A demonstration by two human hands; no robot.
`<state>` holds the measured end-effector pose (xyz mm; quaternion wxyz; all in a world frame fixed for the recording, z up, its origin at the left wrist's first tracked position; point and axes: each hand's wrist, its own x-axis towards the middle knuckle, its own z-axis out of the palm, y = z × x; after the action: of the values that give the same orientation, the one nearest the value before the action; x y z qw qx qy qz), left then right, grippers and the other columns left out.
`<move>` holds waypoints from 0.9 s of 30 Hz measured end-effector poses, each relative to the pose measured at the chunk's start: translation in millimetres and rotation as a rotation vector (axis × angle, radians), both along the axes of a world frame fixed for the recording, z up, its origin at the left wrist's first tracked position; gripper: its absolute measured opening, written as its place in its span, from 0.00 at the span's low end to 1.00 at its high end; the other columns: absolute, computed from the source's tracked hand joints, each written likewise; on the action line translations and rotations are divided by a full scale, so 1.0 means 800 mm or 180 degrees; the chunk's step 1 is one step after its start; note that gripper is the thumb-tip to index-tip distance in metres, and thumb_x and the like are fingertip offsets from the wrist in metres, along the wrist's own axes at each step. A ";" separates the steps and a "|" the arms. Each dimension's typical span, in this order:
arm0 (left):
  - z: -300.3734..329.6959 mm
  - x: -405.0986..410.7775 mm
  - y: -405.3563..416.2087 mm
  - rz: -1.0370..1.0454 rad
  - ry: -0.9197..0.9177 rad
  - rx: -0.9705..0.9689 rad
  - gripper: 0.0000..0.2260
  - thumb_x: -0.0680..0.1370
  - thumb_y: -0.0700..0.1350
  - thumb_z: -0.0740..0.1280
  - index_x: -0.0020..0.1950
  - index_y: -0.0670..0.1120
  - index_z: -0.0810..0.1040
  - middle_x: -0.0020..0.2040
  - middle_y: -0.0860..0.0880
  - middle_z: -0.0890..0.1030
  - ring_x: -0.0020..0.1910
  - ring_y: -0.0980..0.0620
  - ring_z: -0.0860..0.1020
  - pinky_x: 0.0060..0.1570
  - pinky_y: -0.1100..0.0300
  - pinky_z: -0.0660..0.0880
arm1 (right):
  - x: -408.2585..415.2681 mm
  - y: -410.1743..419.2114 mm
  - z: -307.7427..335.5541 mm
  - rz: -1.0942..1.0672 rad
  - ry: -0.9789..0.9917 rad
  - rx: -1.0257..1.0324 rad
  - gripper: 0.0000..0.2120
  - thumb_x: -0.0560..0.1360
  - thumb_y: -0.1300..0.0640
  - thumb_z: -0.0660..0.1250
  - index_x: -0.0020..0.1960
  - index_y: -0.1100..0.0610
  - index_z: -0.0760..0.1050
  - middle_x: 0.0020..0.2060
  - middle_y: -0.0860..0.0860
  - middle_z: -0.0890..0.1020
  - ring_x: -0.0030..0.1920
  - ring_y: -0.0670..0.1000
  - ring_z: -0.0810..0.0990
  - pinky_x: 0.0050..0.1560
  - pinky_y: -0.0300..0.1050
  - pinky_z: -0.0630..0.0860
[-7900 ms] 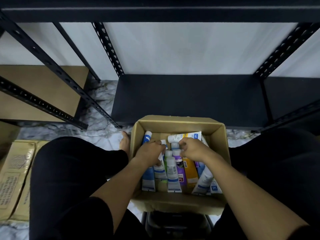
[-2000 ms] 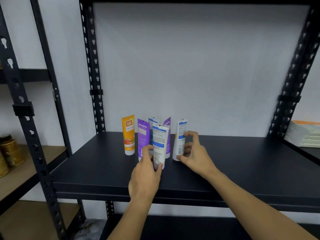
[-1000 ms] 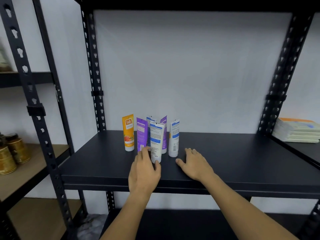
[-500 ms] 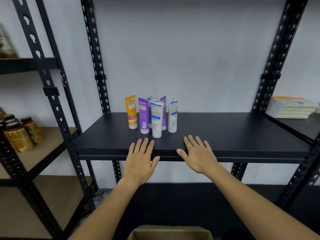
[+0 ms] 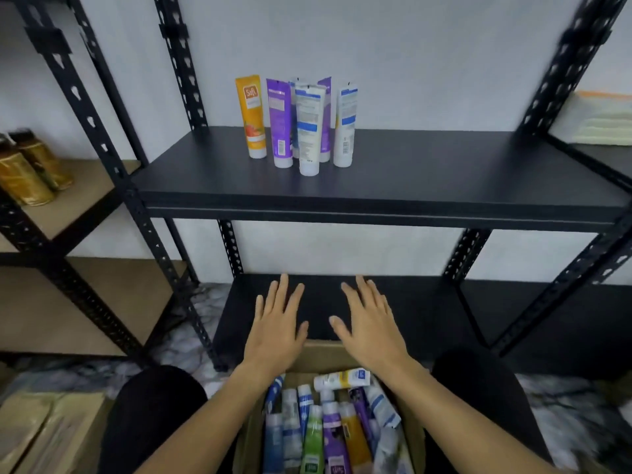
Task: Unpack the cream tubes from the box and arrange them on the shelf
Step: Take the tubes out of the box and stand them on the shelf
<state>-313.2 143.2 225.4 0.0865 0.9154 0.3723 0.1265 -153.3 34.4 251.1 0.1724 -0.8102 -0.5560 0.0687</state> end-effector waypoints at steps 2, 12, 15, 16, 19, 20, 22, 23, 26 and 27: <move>-0.032 -0.010 -0.014 -0.0015 0.0210 -0.0283 0.30 0.82 0.50 0.57 0.81 0.50 0.47 0.80 0.46 0.39 0.79 0.46 0.40 0.77 0.48 0.42 | -0.007 -0.009 -0.032 0.0004 0.0194 -0.0385 0.32 0.81 0.41 0.56 0.81 0.51 0.50 0.80 0.54 0.49 0.80 0.55 0.45 0.78 0.53 0.48; -0.141 -0.019 -0.031 0.0026 0.0574 -0.1176 0.26 0.81 0.51 0.60 0.78 0.48 0.58 0.80 0.45 0.52 0.78 0.46 0.55 0.76 0.51 0.54 | -0.011 -0.026 -0.140 0.0038 0.0794 -0.1910 0.34 0.78 0.45 0.64 0.78 0.52 0.56 0.74 0.56 0.65 0.73 0.60 0.63 0.70 0.54 0.66; -0.171 -0.018 -0.038 -0.0032 0.0712 -0.1649 0.26 0.81 0.50 0.63 0.77 0.47 0.60 0.80 0.44 0.54 0.78 0.46 0.55 0.74 0.52 0.59 | -0.017 -0.028 -0.161 0.0111 0.0903 -0.2267 0.33 0.77 0.46 0.65 0.78 0.51 0.56 0.74 0.57 0.65 0.73 0.61 0.62 0.70 0.56 0.67; -0.179 -0.019 -0.039 -0.0040 0.0756 -0.1763 0.26 0.81 0.50 0.64 0.76 0.46 0.61 0.79 0.45 0.55 0.77 0.45 0.57 0.72 0.52 0.62 | -0.018 -0.027 -0.167 0.0133 0.0933 -0.2332 0.33 0.77 0.47 0.67 0.77 0.51 0.57 0.74 0.56 0.65 0.73 0.61 0.63 0.69 0.56 0.68; -0.199 -0.021 -0.039 -0.0098 0.0932 -0.1909 0.27 0.80 0.51 0.65 0.77 0.48 0.61 0.78 0.47 0.58 0.76 0.44 0.60 0.68 0.50 0.67 | -0.016 -0.027 -0.179 0.0206 0.0947 -0.2406 0.35 0.75 0.50 0.69 0.77 0.50 0.58 0.74 0.55 0.66 0.73 0.59 0.64 0.68 0.56 0.69; -0.204 -0.022 -0.039 -0.0108 0.1004 -0.1968 0.27 0.80 0.51 0.64 0.77 0.49 0.60 0.78 0.47 0.58 0.76 0.44 0.60 0.68 0.49 0.67 | -0.015 -0.027 -0.182 0.0214 0.0952 -0.2429 0.36 0.75 0.50 0.70 0.78 0.50 0.57 0.75 0.55 0.65 0.73 0.59 0.64 0.68 0.55 0.69; -0.214 -0.022 -0.037 -0.0111 0.1075 -0.2092 0.27 0.79 0.50 0.66 0.77 0.50 0.61 0.77 0.48 0.61 0.75 0.44 0.62 0.68 0.46 0.67 | -0.011 -0.028 -0.189 0.0218 0.1010 -0.2483 0.39 0.74 0.49 0.71 0.79 0.49 0.54 0.77 0.55 0.62 0.73 0.60 0.64 0.68 0.55 0.70; -0.221 -0.022 -0.036 -0.0091 0.1083 -0.2160 0.28 0.79 0.49 0.67 0.76 0.50 0.62 0.76 0.48 0.63 0.74 0.44 0.63 0.68 0.45 0.68 | -0.009 -0.028 -0.192 0.0218 0.1032 -0.2505 0.40 0.74 0.48 0.71 0.79 0.49 0.54 0.77 0.54 0.61 0.73 0.60 0.65 0.67 0.55 0.70; -0.236 -0.018 -0.036 -0.0043 0.1125 -0.2252 0.27 0.78 0.49 0.68 0.75 0.50 0.64 0.73 0.49 0.67 0.72 0.44 0.66 0.66 0.44 0.69 | -0.004 -0.031 -0.202 0.0214 0.1049 -0.2498 0.37 0.74 0.51 0.70 0.78 0.49 0.56 0.76 0.53 0.63 0.72 0.60 0.67 0.66 0.55 0.71; -0.239 -0.014 -0.036 -0.0042 0.1146 -0.2248 0.26 0.78 0.49 0.68 0.75 0.50 0.64 0.73 0.48 0.68 0.70 0.44 0.67 0.65 0.46 0.70 | -0.002 -0.031 -0.205 0.0220 0.1057 -0.2475 0.36 0.75 0.53 0.69 0.78 0.48 0.56 0.76 0.53 0.63 0.71 0.60 0.67 0.66 0.55 0.71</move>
<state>-324.5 114.6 34.3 0.3302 0.8392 0.3962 -0.1723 -155.0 10.0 87.3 -0.0612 -0.7737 -0.4803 0.4086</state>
